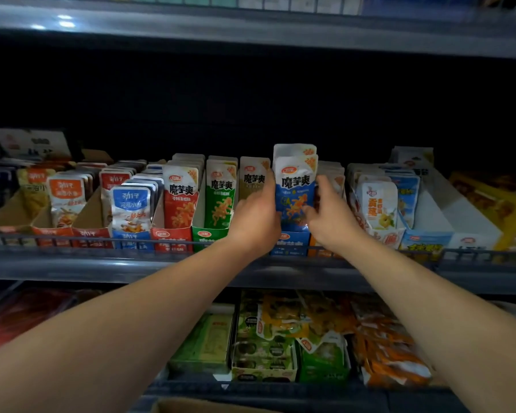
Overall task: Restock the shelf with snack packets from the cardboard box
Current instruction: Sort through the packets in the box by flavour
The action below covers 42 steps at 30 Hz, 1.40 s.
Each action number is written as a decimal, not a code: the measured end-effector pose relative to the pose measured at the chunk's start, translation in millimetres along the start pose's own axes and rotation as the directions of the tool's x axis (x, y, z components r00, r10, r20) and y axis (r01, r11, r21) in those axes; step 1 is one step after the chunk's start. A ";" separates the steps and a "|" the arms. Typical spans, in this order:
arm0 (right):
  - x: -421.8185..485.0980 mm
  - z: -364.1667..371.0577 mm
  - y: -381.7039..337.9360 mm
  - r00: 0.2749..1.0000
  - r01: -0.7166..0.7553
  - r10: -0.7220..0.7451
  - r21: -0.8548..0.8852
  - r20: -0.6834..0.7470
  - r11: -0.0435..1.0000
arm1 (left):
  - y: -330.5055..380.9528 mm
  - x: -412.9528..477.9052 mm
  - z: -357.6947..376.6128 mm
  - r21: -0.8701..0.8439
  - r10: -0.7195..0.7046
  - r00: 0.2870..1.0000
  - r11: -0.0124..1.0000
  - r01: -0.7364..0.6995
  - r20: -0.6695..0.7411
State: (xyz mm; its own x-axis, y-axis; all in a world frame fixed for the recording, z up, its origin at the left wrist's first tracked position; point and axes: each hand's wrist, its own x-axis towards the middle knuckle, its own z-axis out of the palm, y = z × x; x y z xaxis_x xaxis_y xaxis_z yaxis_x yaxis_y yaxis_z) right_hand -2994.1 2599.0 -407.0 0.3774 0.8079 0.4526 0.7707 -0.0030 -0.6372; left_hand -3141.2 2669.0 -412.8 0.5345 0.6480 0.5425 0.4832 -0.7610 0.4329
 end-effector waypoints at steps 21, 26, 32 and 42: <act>22.9 -5.7 -4.5 1.000 0.020 -0.022 0.106 0.011 0.994 | -3.6 5.7 8.5 -0.130 -0.198 0.967 0.967 0.219 0.158; 23.8 -7.6 -3.3 0.999 0.024 -0.027 0.100 0.028 0.995 | -3.5 5.4 7.1 -0.131 -0.180 0.981 0.973 0.189 0.074; 28.9 -12.5 -10.6 0.996 -0.001 -0.004 0.055 0.093 0.999 | 5.4 9.5 0.5 -0.058 -0.131 0.991 0.990 0.130 0.001; 30.7 -13.0 0.5 0.998 0.009 -0.007 -0.023 0.058 1.000 | 1.0 -5.4 5.3 0.013 -0.211 0.971 0.977 0.211 0.116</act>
State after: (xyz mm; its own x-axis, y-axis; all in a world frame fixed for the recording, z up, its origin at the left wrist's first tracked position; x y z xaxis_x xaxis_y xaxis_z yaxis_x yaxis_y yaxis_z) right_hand -2975.5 2616.1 -385.3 0.3416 0.8405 0.4205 0.7853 -0.0094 -0.6191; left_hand -3139.9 2664.9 -419.1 0.4973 0.7929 0.3522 0.5939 -0.6070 0.5281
